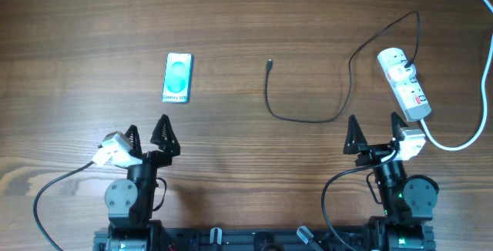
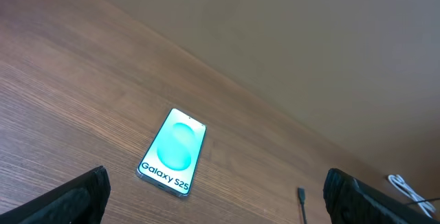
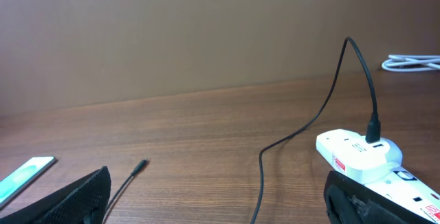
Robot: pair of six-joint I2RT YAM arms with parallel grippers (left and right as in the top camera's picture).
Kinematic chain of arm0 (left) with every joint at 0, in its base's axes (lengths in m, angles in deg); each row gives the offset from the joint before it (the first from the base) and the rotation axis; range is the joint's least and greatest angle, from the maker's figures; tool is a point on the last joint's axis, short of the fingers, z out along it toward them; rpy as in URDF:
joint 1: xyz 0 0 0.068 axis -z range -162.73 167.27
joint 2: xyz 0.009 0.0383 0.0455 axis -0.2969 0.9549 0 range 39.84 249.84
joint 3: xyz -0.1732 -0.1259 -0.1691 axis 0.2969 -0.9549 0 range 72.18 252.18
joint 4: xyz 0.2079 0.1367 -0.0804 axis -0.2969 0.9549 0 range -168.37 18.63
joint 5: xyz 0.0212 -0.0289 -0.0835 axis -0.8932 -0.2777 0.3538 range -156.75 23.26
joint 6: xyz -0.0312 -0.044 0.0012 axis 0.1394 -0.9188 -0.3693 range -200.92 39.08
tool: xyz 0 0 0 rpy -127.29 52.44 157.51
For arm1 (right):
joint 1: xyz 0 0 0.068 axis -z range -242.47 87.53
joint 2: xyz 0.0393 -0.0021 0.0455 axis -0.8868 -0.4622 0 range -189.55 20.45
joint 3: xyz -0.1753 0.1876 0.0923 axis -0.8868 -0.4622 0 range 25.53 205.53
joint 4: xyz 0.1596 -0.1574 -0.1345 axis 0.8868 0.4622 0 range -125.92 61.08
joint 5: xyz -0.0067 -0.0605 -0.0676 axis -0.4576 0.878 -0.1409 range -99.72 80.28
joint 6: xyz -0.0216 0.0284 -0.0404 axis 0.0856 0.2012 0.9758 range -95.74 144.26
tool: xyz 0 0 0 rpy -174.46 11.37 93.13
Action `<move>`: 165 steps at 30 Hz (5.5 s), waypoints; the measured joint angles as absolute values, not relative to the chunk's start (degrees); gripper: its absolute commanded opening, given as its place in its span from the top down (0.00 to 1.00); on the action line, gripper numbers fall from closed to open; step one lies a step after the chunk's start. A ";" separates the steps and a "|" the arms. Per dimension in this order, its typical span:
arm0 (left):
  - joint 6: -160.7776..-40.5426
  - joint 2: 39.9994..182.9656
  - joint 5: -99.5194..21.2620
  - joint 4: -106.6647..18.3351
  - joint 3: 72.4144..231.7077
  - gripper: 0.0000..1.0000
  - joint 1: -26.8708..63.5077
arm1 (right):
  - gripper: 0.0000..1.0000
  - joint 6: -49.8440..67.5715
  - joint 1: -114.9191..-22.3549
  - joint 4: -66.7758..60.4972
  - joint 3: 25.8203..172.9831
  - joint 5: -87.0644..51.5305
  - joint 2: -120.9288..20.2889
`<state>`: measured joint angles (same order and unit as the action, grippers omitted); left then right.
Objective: Plug charger to phone and switch on socket
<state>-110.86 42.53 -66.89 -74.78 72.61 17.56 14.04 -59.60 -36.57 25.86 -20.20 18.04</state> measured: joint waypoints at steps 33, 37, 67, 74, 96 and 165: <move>-91.64 144.83 -61.82 -8.09 180.37 0.00 23.42 | 0.00 14.02 -59.60 -36.35 25.86 -20.18 17.40; -91.23 149.07 -63.91 -10.36 180.39 0.00 23.44 | 0.00 14.04 -59.60 -36.35 25.89 -20.20 17.40; -84.26 166.40 -66.93 -17.42 170.88 0.05 22.07 | 0.00 14.02 -59.60 -36.35 25.89 -20.20 17.40; -85.13 168.61 -66.80 -18.01 170.88 0.11 20.43 | 0.00 14.04 -59.60 -36.35 25.89 -20.18 17.40; -85.94 169.15 -67.21 -19.50 170.46 0.29 20.17 | 0.00 14.04 -59.60 -36.35 25.86 -20.18 17.40; -120.87 164.41 5.74 -2.87 174.49 0.90 20.62 | 0.00 0.43 -59.60 -45.01 38.24 -44.68 -16.96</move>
<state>-120.87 164.41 5.74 -2.87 174.49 20.62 0.43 -59.60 -45.01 38.24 -44.68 -16.96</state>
